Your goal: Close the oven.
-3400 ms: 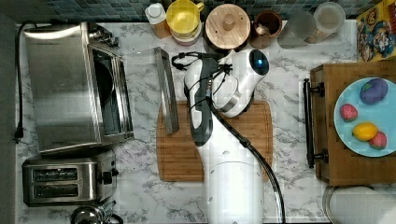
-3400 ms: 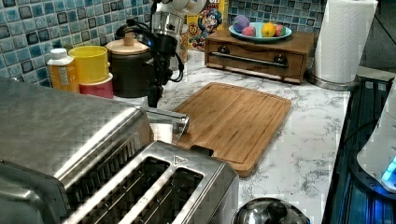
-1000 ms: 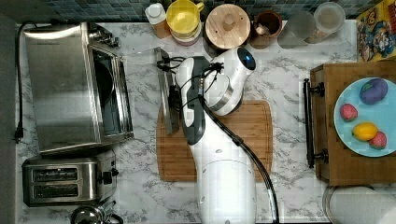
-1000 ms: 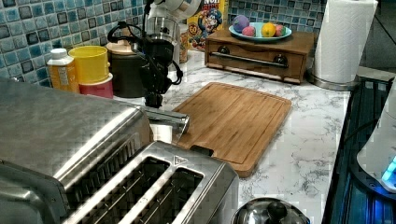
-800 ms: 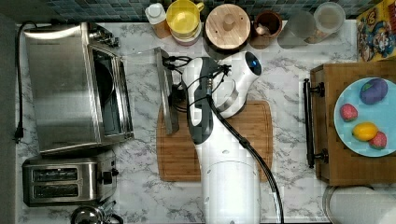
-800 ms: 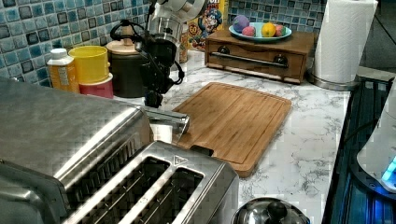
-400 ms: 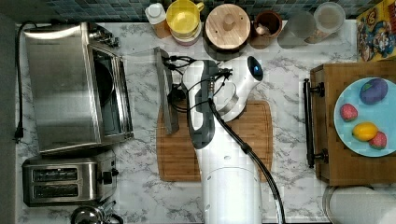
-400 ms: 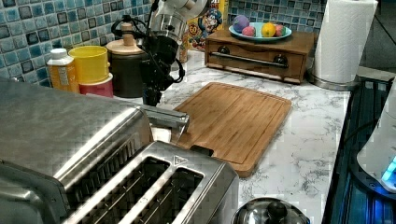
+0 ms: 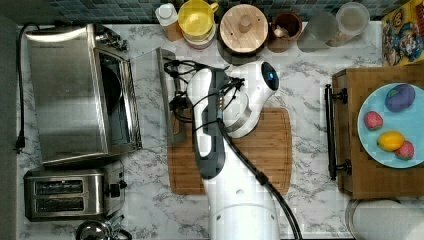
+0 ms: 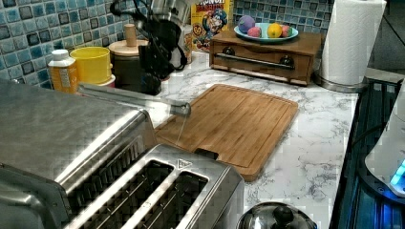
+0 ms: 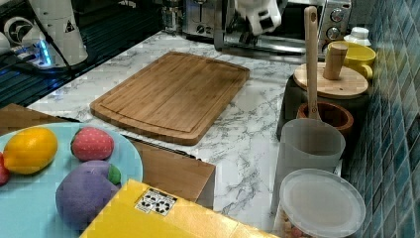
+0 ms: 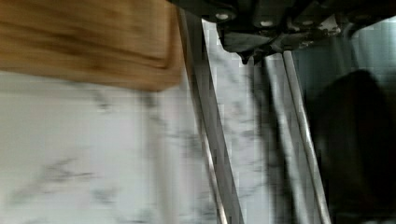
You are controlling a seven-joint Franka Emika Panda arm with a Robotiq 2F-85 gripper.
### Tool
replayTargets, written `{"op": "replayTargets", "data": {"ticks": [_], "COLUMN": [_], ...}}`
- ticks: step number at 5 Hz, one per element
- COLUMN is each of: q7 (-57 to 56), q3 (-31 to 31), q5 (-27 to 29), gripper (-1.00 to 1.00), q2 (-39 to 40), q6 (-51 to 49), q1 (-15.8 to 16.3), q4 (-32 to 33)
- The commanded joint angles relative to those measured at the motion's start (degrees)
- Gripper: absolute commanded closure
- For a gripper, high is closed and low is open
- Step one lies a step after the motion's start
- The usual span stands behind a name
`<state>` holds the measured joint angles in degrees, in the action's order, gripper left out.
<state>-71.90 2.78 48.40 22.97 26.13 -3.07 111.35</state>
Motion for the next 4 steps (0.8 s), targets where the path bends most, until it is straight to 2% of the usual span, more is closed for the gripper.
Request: {"op": "replayTargets", "data": {"ticks": [1,2,3,4], "q7": [8.2,24.1,28.9,35.5], "q3": [14.9,15.5,16.1,14.3], "q5": [-16.6,-36.1,-41.5,-48.5], "gripper": [1.0,1.0,1.0,1.0], "q2": [-18.6,-18.3,-18.4,-18.5], "q6": [17.1,27.4,30.1,28.4], "q1": [13.0,15.8,14.6,15.3], "q4": [3.2,6.7,7.8,6.1]}}
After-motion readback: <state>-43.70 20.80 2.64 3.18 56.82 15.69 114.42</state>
